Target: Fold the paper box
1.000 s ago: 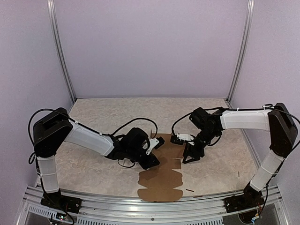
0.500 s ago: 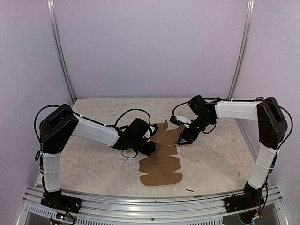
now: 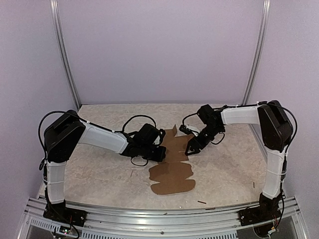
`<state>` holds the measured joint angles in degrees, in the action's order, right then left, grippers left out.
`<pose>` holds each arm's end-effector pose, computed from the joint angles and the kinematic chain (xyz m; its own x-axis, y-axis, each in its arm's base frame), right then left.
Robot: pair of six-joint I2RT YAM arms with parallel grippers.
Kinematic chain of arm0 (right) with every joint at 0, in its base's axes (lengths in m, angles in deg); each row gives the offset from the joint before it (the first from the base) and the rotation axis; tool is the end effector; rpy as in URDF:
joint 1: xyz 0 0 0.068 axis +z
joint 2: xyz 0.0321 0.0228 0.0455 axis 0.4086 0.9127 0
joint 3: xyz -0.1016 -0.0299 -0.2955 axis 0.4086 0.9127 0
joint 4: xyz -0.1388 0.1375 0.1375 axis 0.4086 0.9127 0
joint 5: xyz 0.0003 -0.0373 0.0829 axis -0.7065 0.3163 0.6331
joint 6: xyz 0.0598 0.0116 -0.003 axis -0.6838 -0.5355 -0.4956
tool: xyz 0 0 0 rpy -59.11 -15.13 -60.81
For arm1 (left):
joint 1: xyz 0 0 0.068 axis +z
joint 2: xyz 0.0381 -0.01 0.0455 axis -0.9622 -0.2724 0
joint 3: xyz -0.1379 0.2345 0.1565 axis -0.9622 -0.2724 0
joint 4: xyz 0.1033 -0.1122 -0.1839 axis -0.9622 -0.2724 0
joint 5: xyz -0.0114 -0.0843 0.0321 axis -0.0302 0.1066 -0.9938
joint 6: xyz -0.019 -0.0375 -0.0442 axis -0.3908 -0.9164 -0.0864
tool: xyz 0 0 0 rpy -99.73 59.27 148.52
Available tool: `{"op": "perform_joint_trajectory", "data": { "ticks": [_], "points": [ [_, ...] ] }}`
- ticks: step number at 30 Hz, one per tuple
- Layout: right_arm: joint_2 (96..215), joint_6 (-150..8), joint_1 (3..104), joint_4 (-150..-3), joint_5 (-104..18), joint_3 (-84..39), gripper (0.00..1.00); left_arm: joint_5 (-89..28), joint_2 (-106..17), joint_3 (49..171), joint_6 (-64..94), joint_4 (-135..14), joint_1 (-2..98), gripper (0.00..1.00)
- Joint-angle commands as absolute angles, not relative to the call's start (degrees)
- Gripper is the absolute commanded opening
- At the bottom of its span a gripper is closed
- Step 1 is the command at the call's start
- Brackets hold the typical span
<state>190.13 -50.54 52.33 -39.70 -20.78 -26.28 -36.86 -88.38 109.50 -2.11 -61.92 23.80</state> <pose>0.3397 0.2076 0.2000 -0.6933 -0.6068 -0.3889 -0.7206 0.5737 0.3894 0.2817 -0.3426 0.1709 -0.7849 0.2008 -0.5862 0.4663 0.8144 -0.3453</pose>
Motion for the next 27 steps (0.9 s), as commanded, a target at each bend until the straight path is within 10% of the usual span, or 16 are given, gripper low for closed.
{"op": "perform_joint_trajectory", "data": {
  "ticks": [1,27],
  "points": [
    [193.3,-53.3,52.2,-38.4,-19.2,-29.8,0.61,-35.9,-90.5,109.1,-6.6,-64.7,24.8,0.00],
    [189.2,-64.2,52.3,-37.1,-21.3,-26.4,0.73,-32.5,-95.5,114.9,-14.2,-63.2,26.5,0.00]
  ]
}}
